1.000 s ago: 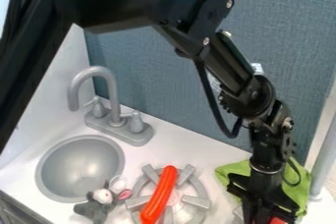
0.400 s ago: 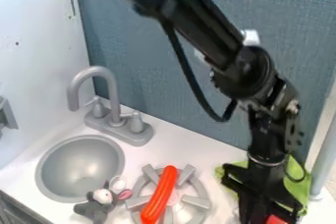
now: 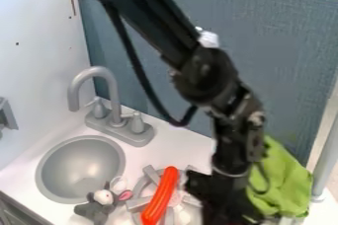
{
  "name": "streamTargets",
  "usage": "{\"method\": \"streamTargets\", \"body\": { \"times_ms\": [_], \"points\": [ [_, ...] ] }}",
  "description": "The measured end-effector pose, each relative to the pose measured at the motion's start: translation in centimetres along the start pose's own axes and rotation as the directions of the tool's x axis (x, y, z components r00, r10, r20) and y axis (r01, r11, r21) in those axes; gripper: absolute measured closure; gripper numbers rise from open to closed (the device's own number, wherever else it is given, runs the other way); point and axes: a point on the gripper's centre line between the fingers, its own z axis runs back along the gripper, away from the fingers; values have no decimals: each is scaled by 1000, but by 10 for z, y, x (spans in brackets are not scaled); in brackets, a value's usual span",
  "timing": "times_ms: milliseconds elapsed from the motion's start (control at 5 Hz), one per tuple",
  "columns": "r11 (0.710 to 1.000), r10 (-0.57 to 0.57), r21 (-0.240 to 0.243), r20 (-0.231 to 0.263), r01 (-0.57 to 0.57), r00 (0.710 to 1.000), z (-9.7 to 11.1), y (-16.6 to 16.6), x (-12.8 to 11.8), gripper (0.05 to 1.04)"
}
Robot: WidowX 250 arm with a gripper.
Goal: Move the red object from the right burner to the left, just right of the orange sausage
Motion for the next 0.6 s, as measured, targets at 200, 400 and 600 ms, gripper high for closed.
{"method": "streamTargets", "body": {
  "times_ms": [200, 400, 600],
  "points": [
    [998, -11, -69, 37, 14, 999, -13, 20, 16, 993],
    [993, -15, -115, 48, 20, 999, -25, 30, 22, 993],
    [990, -9, -137, 28, 12, 1000, -41, 39, 31, 993]
  ]
}}
